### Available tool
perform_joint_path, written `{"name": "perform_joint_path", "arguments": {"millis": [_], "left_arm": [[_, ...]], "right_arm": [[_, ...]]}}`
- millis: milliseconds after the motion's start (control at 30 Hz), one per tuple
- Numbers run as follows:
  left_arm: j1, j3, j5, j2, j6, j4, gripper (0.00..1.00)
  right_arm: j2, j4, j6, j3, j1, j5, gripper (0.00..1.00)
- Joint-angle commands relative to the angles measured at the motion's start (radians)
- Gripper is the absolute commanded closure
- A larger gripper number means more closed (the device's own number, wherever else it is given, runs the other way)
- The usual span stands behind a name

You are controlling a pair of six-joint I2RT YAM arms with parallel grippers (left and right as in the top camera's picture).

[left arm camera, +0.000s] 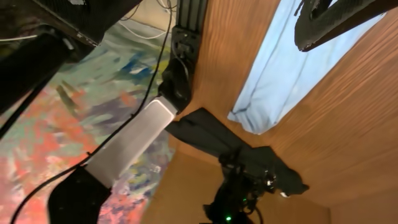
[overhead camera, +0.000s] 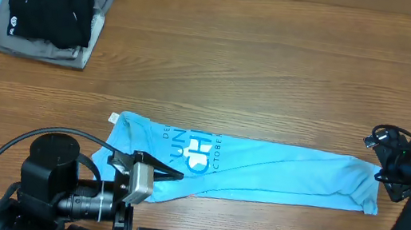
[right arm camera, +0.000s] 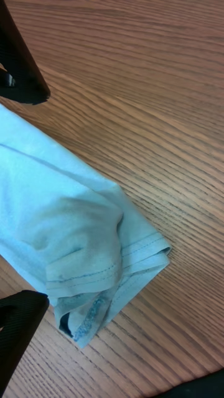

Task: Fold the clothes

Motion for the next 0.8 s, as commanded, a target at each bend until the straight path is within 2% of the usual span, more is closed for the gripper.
{"name": "perform_joint_path", "arguments": {"millis": [0,200,500,567,633,767], "left_arm": [[0.003,-0.002,0.053,-0.007,0.022,0.009,0.00],[0.003,-0.002,0.111,-0.007,0.022,0.053,0.00],[0.004,-0.002,0.046,-0.007,0.021,0.098,0.00],[0.004,-0.002,-0.047,-0.007,0.021,0.122,0.00],[0.004,-0.002,-0.224,-0.007,0.014,0.121,0.00],[0.004,-0.002,-0.784,-0.007,-0.080,0.119,0.00]], "right_arm": [[0.001,0.006,-0.003,-0.004,0.006,-0.002,0.00],[0.001,0.008,-0.003,-0.004,0.006,-0.002,0.00],[0.001,0.012,-0.003,-0.004,0.006,-0.002,0.00],[0.001,0.009,-0.003,-0.004,0.006,-0.002,0.00],[0.001,0.008,-0.003,-0.004,0.006,-0.006,0.00],[0.001,0.004,-0.003,-0.004,0.006,-0.022,0.00]]}}
